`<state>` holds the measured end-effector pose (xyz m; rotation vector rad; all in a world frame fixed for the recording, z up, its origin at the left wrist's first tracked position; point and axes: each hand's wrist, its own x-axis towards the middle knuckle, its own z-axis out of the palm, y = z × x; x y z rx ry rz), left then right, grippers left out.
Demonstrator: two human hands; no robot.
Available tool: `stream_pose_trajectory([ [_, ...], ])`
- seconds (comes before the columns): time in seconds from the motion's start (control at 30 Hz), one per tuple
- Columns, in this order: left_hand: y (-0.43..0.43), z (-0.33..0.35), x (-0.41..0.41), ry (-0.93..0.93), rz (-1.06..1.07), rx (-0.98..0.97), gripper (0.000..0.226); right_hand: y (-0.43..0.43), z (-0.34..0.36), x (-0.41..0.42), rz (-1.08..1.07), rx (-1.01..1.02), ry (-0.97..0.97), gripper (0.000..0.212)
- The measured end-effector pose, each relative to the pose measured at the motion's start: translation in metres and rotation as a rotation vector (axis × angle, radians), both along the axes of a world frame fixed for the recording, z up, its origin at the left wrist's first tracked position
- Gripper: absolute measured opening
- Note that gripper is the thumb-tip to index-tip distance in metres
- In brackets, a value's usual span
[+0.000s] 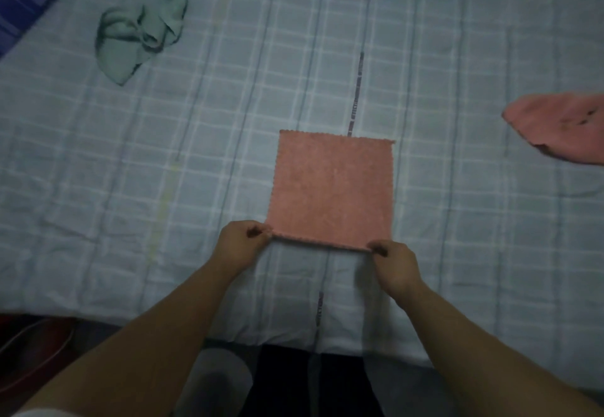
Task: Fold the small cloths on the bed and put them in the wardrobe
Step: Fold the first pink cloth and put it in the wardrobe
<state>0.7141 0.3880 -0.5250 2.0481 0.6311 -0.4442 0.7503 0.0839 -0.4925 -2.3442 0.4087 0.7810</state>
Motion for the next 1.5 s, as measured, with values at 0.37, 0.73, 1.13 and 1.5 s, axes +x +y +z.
stream_pose_trajectory([
  [0.37, -0.008, -0.006, -0.028, -0.232, -0.420, 0.266, 0.012, -0.005, -0.013, -0.020, 0.121, -0.033, 0.046, 0.027],
  [0.73, -0.040, 0.003, 0.004, -0.353, -0.532, 0.445, 0.022, 0.007, -0.015, 0.003, 0.332, -0.212, -0.084, 0.017],
  [1.13, -0.069, -0.044, 0.024, -0.034, -0.413, 0.313, 0.010, 0.043, -0.059, 0.039, 0.360, -0.112, -0.044, 0.013],
  [1.5, -0.035, -0.021, 0.024, -0.038, -0.435, 0.500, 0.018, 0.010, -0.031, 0.067, 0.277, -0.301, 0.076, 0.027],
])
